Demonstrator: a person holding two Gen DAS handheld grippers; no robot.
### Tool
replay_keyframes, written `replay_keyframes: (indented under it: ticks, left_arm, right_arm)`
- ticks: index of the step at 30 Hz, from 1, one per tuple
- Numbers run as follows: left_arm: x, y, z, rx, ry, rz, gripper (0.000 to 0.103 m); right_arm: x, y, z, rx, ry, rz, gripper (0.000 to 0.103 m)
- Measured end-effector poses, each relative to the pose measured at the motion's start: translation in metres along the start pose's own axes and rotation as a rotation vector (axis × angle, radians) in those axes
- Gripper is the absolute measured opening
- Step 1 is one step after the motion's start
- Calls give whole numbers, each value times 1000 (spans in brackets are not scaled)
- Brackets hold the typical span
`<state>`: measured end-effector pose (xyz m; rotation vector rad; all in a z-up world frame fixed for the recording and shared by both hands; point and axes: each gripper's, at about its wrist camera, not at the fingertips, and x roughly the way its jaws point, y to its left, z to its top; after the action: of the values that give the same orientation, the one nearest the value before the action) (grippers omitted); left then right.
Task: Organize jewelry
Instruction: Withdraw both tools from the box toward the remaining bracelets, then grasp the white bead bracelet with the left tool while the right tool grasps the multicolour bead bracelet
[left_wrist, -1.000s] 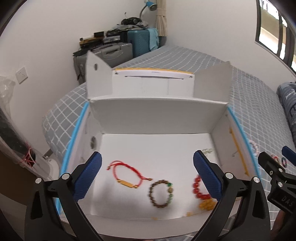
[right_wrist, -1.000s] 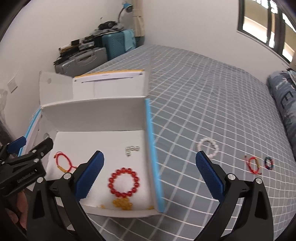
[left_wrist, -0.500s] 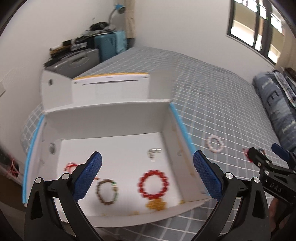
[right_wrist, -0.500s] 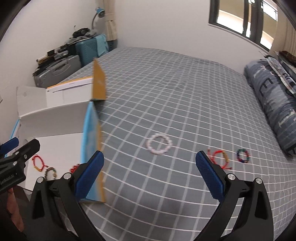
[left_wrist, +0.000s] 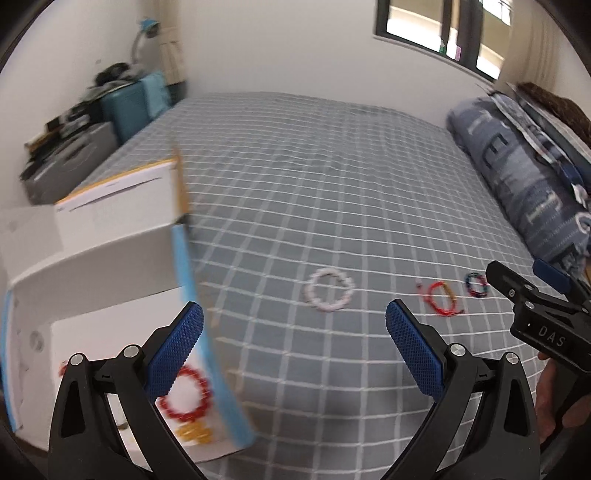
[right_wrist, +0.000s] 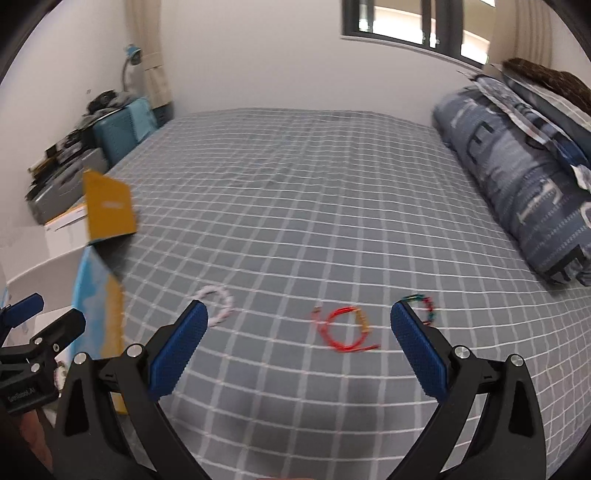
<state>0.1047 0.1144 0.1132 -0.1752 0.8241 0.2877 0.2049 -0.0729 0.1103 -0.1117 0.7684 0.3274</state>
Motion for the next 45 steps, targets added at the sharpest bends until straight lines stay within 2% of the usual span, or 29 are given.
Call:
replay_keyframes:
  ticks: [5, 7, 10, 13, 16, 21, 30, 35, 38, 41, 42, 44, 45]
  left_arm:
    - [44, -37, 12, 42, 45, -5, 97]
    - [63, -47, 17, 53, 68, 10, 97]
    - [92, -57, 20, 46, 103, -6, 97]
    - [114, -64, 21, 56, 112, -20, 97]
    - [137, -64, 20, 53, 130, 11, 97]
    - [177, -61, 15, 40, 166, 39, 97]
    - [225, -52, 2, 23, 229, 71, 97]
    - [234, -50, 0, 28, 225, 77, 97]
    - [236, -48, -1, 16, 222, 74, 97]
    - [237, -46, 0, 7, 220, 71, 95]
    - [237, -46, 0, 8, 218, 77, 91]
    - [236, -47, 0, 34, 218, 88, 71]
    - [234, -50, 0, 41, 219, 80, 65]
  right_arm:
    - [27, -40, 4, 26, 33, -33, 95]
    - [43, -53, 4, 29, 50, -57, 95]
    - [70, -69, 1, 49, 61, -94, 95]
    - [98, -86, -4, 79, 81, -95, 95]
    - [128, -104, -13, 125, 108, -77, 95]
    - [169, -127, -19, 109, 164, -99, 95]
    - [202, -141, -36, 120, 237, -82, 95]
    - [207, -142, -41, 116, 258, -88, 90]
    - [207, -142, -41, 114, 258, -100, 85]
    - [207, -143, -40, 113, 258, -110, 74]
    - [206, -143, -41, 112, 257, -116, 68]
    - [204, -143, -40, 113, 252, -129, 54]
    - [204, -143, -41, 117, 250, -129, 46]
